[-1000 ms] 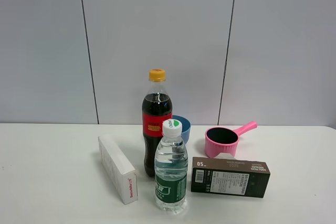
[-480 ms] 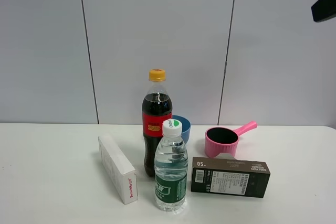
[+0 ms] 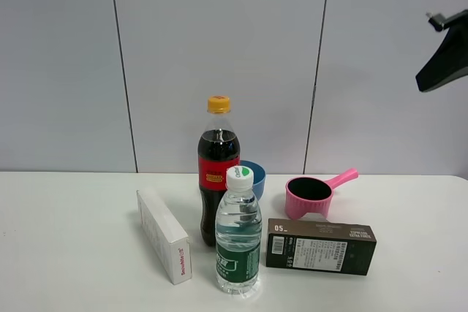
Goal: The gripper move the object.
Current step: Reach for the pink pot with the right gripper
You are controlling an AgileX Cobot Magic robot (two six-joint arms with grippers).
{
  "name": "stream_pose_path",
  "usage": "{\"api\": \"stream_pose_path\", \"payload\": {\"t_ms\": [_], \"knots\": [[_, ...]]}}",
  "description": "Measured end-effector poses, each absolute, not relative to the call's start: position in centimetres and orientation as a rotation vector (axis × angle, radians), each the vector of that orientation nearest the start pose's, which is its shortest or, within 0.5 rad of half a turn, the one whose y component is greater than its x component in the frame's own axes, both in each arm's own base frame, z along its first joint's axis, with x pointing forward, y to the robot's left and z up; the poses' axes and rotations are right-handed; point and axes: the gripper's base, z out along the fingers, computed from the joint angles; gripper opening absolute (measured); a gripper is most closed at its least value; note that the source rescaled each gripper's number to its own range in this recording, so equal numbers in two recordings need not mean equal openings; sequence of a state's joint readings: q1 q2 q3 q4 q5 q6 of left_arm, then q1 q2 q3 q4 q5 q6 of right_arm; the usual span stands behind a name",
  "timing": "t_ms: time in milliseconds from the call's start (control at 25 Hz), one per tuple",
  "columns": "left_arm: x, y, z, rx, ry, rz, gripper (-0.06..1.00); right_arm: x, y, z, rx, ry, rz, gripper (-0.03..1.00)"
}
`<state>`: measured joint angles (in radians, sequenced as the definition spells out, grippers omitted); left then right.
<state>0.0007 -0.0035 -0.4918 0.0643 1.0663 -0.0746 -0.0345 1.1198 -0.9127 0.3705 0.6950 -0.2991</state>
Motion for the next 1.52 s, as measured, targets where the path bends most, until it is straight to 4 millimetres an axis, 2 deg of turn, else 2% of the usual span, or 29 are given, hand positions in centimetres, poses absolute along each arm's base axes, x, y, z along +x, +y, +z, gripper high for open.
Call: {"api": "stream_pose_path", "payload": {"t_ms": [160,280,600,720,920,1160,1400,1520], "knots": [[-0.5,0.5,27.5,-0.080,2.051,0.031,1.00,23.5,2.0,31.0,-0.202,2.406,0.158,1.00],[-0.5,0.5,27.5,-0.080,2.051,0.031,1.00,23.5,3.0,30.7,-0.298,2.416,0.121,1.00],[-0.5,0.5,27.5,-0.080,2.051,0.031,1.00,23.1,5.9,30.9,-0.342,2.424,0.211,1.00],[-0.5,0.5,27.5,-0.080,2.051,0.031,1.00,23.8,6.5,31.2,-0.255,2.457,0.250,1.00],[-0.5,0.5,27.5,-0.080,2.051,0.031,1.00,26.3,7.8,31.1,0.013,2.581,0.261,0.99],[-0.5,0.5,27.5,-0.080,2.051,0.031,1.00,26.9,8.0,30.7,0.189,2.598,0.259,0.98],[-0.5,0.5,27.5,-0.080,2.051,0.031,1.00,29.0,8.4,27.1,0.353,2.696,0.237,0.97],[-0.5,0.5,27.5,-0.080,2.051,0.031,1.00,30.5,7.8,25.3,0.441,2.737,0.227,0.97]]}}
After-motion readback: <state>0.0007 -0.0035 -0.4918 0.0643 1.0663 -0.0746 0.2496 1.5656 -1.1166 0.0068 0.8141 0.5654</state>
